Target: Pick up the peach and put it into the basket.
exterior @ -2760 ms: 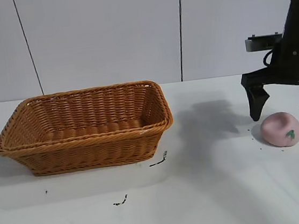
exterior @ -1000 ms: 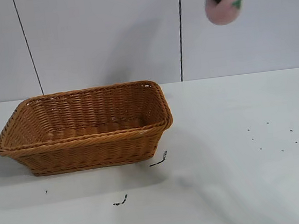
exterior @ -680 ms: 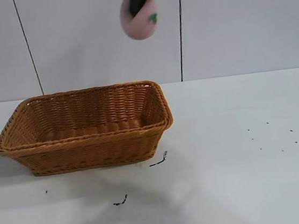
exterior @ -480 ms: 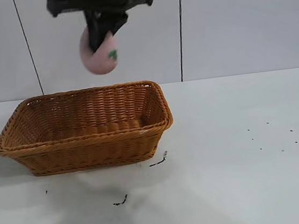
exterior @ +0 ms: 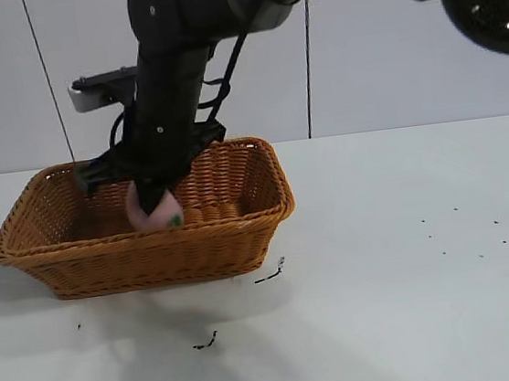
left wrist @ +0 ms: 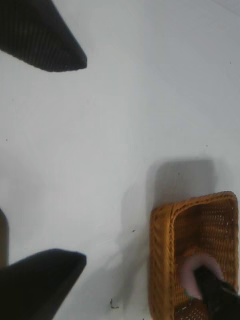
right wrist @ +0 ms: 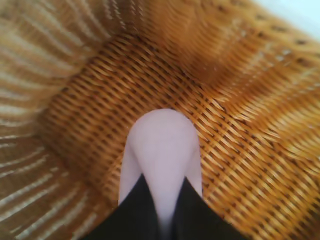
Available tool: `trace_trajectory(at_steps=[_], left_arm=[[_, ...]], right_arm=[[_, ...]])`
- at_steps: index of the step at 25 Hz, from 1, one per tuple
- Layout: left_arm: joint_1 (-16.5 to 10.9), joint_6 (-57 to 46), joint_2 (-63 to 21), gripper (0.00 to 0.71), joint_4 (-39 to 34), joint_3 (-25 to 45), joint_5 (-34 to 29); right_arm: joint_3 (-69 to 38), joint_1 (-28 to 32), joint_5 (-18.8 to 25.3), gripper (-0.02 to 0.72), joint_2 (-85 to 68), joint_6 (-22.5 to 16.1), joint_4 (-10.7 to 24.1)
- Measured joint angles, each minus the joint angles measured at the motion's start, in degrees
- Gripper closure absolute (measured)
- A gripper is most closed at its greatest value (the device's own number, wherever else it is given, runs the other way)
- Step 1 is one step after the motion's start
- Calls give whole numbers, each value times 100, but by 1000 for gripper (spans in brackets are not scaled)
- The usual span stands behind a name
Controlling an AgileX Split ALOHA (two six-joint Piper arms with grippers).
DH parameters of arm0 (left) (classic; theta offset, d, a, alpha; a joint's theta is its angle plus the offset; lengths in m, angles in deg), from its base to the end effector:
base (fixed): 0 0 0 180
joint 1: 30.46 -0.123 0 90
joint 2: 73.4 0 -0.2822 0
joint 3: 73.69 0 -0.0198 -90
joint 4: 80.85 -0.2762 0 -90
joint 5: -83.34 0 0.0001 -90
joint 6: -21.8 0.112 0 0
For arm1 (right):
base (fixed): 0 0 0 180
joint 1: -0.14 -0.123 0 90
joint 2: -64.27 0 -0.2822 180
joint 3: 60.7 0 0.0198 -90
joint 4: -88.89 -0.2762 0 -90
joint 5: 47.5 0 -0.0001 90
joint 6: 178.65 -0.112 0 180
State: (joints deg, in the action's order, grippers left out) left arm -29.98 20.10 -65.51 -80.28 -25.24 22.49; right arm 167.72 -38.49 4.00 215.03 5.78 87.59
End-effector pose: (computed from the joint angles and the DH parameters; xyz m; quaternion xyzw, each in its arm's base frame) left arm 0.0390 -0.0013 0.2800 -0.0089 0.8534 -0.0149 0.5209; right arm 0.4437 0.3571 0.1206 -0.3529 0.9078 0.0763 0.2133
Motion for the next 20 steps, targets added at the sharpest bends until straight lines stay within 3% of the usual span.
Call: trace_trajectory(at_steps=[1, 2, 5, 12, 20], left_arm=[[0, 0, 0, 17, 0, 0, 0], [0, 0, 0, 17, 0, 0, 0], [0, 0, 0, 17, 0, 0, 0], [0, 0, 0, 17, 0, 0, 0], [0, 0, 0, 17, 0, 0, 0]], right_arm=[[11, 0, 41, 107, -36, 0, 0], [38, 0, 108, 73, -60, 0, 0], [253, 12, 396, 24, -205, 0, 6], [1355, 366, 1202, 15, -603, -13, -25], [1426, 1767, 1531, 8, -684, -142, -19]])
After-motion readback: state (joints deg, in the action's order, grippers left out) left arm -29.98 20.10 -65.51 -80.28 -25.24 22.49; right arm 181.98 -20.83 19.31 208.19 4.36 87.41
